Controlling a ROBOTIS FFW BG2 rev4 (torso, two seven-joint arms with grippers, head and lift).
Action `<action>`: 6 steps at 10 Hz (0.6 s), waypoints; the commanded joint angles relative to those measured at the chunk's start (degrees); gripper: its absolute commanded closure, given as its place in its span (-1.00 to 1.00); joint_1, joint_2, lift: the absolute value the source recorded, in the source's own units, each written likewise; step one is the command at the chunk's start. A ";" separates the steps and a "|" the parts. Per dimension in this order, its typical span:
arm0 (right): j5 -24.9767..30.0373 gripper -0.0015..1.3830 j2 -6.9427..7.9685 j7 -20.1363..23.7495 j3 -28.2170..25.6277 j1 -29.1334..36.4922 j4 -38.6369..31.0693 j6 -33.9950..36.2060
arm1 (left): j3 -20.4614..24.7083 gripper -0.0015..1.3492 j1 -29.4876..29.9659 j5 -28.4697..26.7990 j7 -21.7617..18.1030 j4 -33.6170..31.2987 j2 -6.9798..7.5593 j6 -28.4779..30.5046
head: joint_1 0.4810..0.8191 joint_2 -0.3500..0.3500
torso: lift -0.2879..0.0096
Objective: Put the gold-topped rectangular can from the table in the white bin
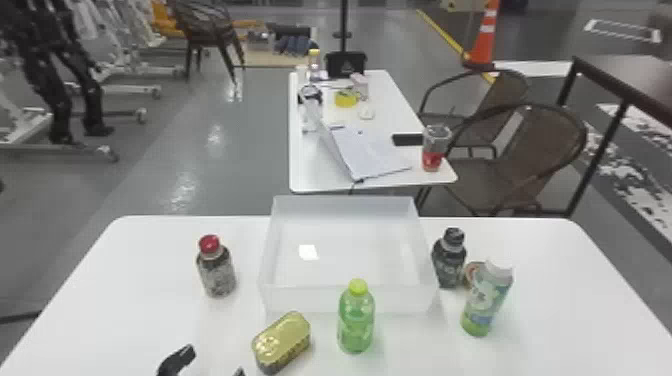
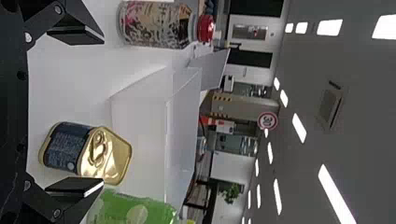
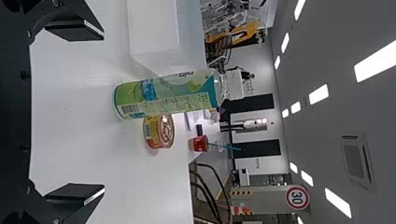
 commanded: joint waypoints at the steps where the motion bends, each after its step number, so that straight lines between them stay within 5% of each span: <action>1: 0.00 -0.79 0.05 0.09 0.00 -0.15 0.05 0.00 | 3.18 -0.67 -3.19 -4.24 -6.69 -0.40 -0.32 5.51 | -0.60 0.00 | 0.26; 3: 0.00 -0.79 0.05 0.36 0.00 -0.24 0.22 0.00 | 3.45 -0.68 -6.71 -6.53 -12.75 -0.13 0.38 11.13 | -0.60 0.00 | 0.26; 6: -0.09 -0.79 0.05 0.44 0.00 -0.41 0.40 0.00 | -2.62 -0.68 -12.95 -7.14 -20.22 2.94 4.08 17.72 | -0.60 0.00 | 0.26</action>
